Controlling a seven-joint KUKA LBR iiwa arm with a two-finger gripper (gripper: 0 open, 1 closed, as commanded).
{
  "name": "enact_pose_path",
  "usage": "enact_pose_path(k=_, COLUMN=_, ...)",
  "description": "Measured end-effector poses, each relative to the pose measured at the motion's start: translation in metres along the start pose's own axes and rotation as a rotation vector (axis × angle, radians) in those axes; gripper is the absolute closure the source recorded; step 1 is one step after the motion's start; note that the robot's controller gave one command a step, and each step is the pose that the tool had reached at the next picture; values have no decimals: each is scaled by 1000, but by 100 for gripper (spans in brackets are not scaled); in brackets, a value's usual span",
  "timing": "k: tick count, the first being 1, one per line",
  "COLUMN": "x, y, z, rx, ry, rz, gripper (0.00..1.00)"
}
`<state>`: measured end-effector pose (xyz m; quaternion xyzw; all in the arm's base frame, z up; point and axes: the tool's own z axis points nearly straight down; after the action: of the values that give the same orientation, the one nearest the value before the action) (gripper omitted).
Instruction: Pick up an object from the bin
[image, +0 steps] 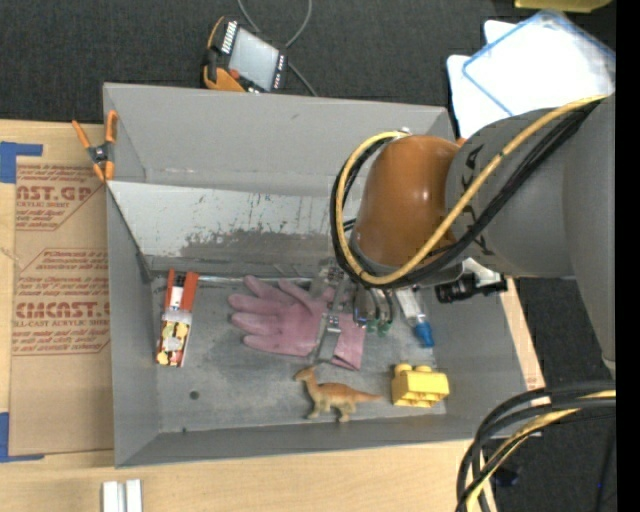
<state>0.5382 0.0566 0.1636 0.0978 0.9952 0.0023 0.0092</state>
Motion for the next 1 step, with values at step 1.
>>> enact_pose_path(k=1, x=7, y=0, z=96, rx=2, ry=18, rz=-111, gripper=0)
